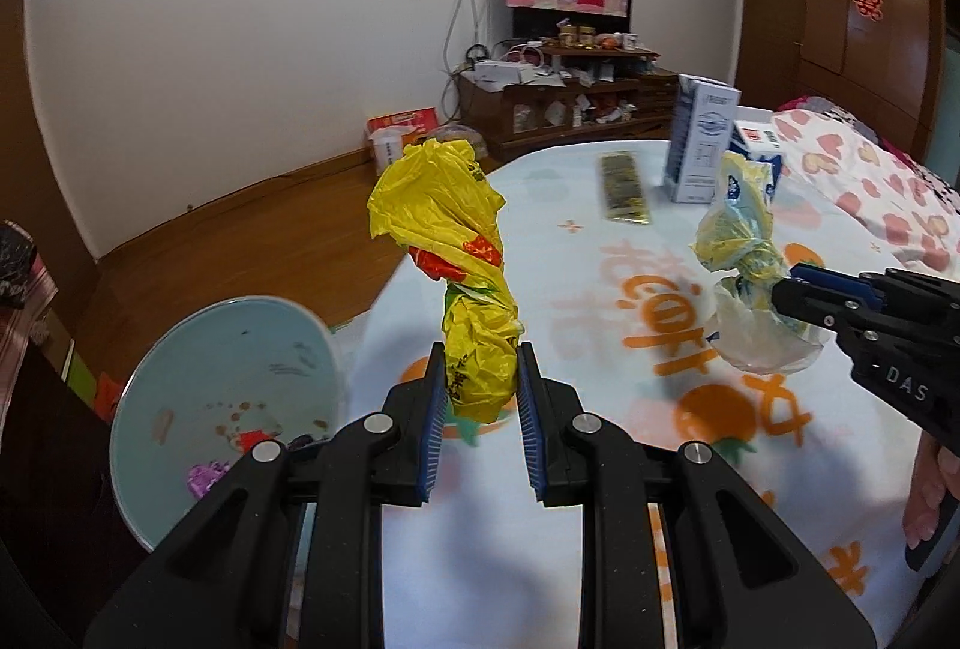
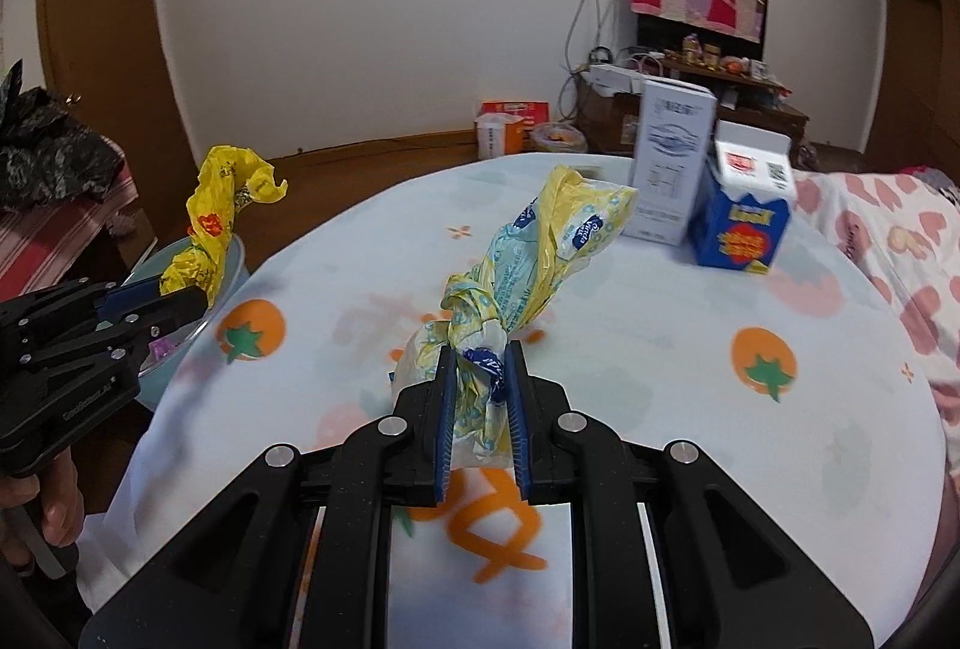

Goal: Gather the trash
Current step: 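Carry yellow bag with left gripper over bin while right gripper brings wrapper bag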

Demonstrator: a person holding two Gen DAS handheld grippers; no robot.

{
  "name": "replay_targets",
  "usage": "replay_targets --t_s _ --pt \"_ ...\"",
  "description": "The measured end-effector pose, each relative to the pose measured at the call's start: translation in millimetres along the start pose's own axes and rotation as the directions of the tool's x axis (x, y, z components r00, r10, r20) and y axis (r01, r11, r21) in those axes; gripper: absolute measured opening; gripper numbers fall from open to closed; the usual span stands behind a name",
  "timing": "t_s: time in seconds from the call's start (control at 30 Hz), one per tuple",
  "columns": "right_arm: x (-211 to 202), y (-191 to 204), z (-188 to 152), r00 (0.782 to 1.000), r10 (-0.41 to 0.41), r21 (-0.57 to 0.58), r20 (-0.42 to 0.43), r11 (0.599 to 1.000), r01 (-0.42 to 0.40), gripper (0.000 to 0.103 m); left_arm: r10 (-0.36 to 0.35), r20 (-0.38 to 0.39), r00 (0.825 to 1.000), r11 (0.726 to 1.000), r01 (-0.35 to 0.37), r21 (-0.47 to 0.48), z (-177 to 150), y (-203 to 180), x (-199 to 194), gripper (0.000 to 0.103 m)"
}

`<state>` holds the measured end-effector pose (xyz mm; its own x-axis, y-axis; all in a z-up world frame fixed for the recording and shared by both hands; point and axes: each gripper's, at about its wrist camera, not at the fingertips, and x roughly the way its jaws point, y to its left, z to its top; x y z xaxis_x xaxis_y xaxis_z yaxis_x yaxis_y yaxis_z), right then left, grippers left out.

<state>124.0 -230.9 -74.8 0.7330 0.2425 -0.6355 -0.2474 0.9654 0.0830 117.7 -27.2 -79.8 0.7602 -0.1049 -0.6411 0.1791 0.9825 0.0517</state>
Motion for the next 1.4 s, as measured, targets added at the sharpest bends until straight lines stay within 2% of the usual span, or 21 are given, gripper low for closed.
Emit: replay_targets --t_s 0.57,1.4 --pt "17.5 51.1 12.7 0.998 0.069 -0.088 -0.013 0.994 -0.07 0.017 0.077 -0.013 0.997 0.995 -0.078 -0.062 -16.8 54.6 -10.5 0.022" --pt "28.2 96.4 27.4 0.99 0.138 -0.17 -0.021 0.975 -0.14 0.017 0.163 -0.016 0.986 0.979 -0.164 -0.12 -20.4 94.1 -21.9 0.022"
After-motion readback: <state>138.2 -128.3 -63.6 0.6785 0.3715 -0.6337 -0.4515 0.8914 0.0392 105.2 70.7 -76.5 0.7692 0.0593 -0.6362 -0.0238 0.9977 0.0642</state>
